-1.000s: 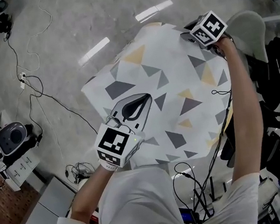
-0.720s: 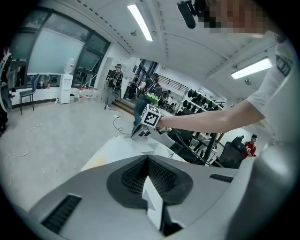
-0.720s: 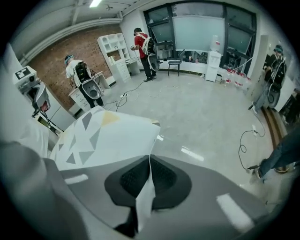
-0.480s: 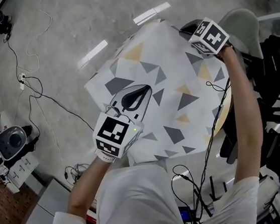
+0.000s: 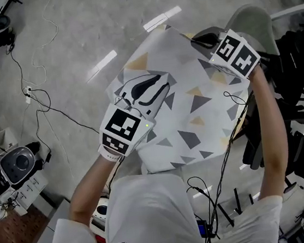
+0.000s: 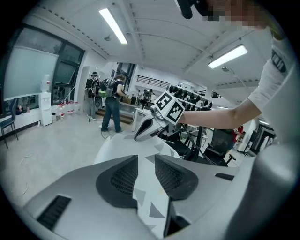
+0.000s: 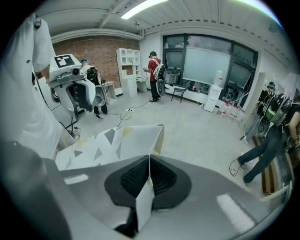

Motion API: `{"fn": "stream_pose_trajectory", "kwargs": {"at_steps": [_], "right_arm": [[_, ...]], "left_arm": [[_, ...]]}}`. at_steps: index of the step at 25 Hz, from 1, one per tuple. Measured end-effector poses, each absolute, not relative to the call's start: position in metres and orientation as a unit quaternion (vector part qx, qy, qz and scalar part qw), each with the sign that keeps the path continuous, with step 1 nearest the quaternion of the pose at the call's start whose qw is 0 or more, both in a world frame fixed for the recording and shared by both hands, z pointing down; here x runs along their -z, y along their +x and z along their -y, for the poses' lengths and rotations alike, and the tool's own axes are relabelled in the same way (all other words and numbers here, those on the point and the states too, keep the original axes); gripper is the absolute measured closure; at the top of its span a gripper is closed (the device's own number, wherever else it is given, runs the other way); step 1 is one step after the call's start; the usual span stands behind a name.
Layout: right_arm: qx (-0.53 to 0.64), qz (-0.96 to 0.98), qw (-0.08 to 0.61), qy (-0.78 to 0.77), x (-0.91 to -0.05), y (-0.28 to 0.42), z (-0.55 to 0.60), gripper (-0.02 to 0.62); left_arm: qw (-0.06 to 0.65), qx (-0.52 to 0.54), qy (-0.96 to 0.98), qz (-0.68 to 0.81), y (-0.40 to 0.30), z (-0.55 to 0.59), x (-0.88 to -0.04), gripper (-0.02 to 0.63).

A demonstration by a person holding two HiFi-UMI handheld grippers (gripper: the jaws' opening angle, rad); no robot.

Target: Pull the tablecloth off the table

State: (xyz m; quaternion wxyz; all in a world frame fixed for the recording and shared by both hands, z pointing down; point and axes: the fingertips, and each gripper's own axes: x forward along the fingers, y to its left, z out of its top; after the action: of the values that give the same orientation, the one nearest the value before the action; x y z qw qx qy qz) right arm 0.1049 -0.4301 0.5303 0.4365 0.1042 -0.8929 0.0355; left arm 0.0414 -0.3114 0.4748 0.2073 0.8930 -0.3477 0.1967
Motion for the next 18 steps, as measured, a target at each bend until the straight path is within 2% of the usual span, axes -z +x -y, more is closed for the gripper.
{"fn": "stream_pose_trajectory", "kwargs": {"at_steps": [3,13,18], "right_arm": [[-0.01,0.9,0.425,0.094,-0.502,0.096,0.402,0.583],[0.069,0.9,0.427,0.063,-0.437,0.07,0.305,0.584],[0.108,0.893,0.434,0.052,-0.413,0.053,0.258,0.583]], "left_arm": [[0.18,-0.218,0.901,0.33,0.044,0.303,-0.459,0.448],[0.055,-0.271,0.919,0.281,0.036,0.283,-0.397,0.396],[-0.02,-0.342,0.916,0.21,0.027,0.26,-0.389,0.351]]}}
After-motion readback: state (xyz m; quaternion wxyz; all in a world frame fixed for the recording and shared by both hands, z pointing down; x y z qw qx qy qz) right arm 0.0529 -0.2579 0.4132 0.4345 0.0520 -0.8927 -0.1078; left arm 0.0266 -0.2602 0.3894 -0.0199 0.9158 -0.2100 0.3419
